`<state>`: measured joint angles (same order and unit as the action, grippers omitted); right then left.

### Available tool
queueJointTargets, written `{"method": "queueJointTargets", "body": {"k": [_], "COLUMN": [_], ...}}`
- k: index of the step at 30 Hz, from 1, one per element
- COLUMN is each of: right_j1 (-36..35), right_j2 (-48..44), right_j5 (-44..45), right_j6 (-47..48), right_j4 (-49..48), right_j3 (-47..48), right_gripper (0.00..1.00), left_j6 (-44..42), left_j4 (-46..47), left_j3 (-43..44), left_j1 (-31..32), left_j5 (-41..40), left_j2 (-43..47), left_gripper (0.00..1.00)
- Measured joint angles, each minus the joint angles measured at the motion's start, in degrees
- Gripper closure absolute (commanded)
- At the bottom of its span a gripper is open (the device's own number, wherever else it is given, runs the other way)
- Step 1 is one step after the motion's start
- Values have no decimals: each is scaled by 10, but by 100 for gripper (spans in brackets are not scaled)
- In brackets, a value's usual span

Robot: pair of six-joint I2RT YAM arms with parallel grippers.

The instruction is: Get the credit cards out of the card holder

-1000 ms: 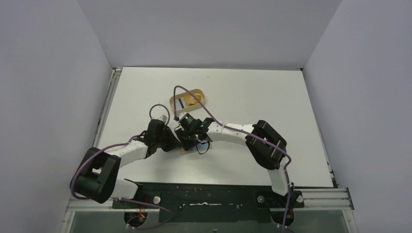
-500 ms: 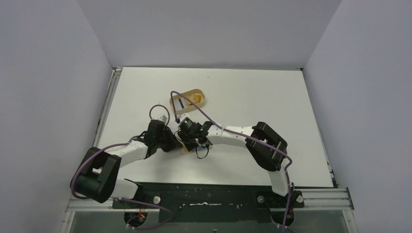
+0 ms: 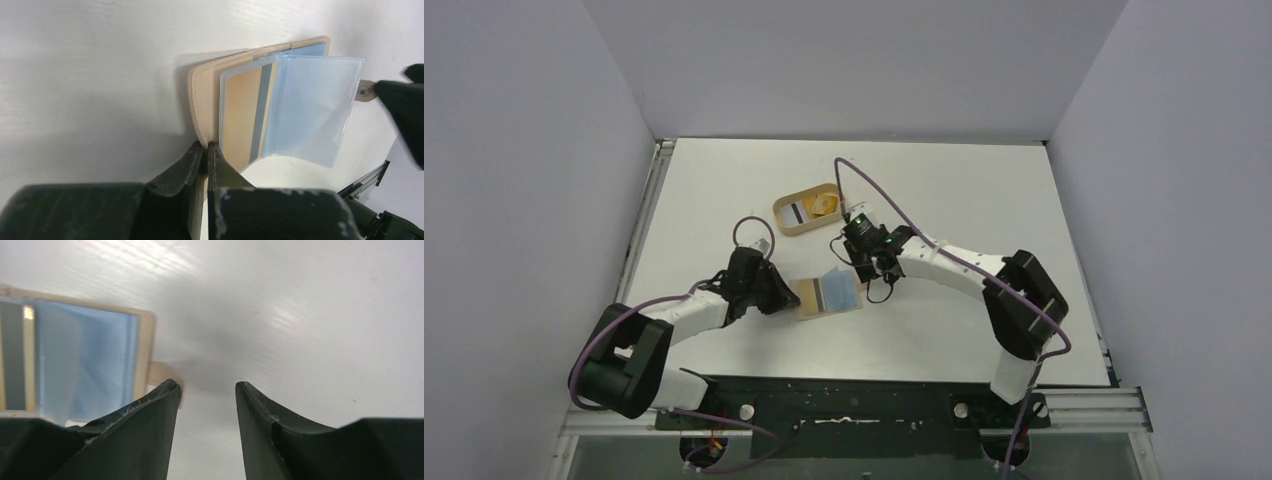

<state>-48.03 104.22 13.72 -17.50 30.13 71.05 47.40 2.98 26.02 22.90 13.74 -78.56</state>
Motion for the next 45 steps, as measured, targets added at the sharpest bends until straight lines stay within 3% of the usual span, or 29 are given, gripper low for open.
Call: {"method": "queueJointTargets", "body": {"k": [4, 8, 16, 21, 28, 45], "right_j1": [36, 26, -12, -10, -3, -18], "right_j2": [-69, -127, -106, -37, 28, 42], "right_j5": [23, 3, -231, -310, -342, -344], "right_j6": [11, 18, -33, -76, -107, -174], "right_j4": [28, 25, -88, -159, -197, -307], "right_j3": [-8, -8, -9, -30, -64, -96], "right_gripper": [49, 47, 47, 47, 47, 47], "left_j6": [-1, -1, 0, 0, 1, 2], "left_j4": [-3, -3, 7, 10, 11, 70], "left_j3": [0, 0, 0, 0, -1, -4], "left_j1": [0, 0, -1, -1, -1, 8], "left_j5": [0, 0, 3, 4, 4, 3], "left_j2": [1, 1, -7, -8, -8, -41], "left_gripper": [100, 100, 100, 100, 100, 100]}}
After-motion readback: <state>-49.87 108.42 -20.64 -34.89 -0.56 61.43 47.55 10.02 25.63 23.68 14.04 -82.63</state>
